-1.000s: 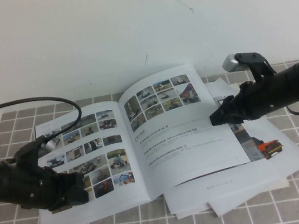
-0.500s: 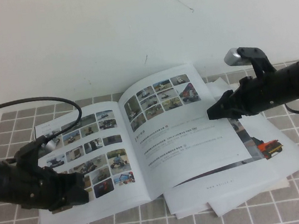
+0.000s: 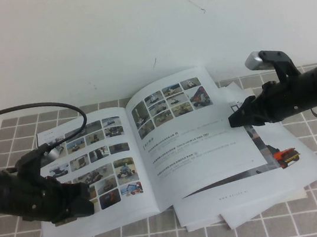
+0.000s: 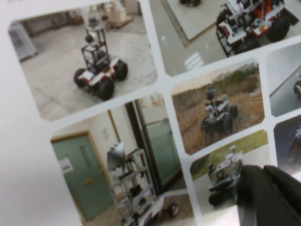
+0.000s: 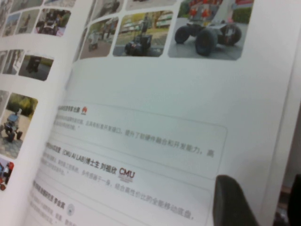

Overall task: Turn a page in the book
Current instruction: Open the closed book

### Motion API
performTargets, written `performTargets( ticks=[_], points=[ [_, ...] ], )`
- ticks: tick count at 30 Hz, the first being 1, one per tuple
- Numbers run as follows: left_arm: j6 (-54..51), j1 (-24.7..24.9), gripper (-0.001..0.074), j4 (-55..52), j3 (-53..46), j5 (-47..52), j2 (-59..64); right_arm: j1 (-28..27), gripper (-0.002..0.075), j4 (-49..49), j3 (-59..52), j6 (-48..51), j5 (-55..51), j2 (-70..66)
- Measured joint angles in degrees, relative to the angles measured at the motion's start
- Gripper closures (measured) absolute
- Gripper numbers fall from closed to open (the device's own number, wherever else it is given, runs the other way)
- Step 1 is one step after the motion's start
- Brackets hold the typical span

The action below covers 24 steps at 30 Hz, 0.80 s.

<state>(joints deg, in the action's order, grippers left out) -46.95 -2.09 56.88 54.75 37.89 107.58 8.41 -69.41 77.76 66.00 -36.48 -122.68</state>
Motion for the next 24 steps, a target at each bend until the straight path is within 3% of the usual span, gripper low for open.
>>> performTargets(
  ticks=[12,24],
  points=[
    [-0.1,0.0,0.0738,0.0,0.0,0.0,0.0,-0.4,0.0457,-2.2,0.0,0.3,1.3,0.1],
    [-0.3,0.0,0.0738,0.6,0.0,0.0,0.0,-0.6,0.0457,-8.2,0.0,8.1,-2.0,2.5]
  ],
)
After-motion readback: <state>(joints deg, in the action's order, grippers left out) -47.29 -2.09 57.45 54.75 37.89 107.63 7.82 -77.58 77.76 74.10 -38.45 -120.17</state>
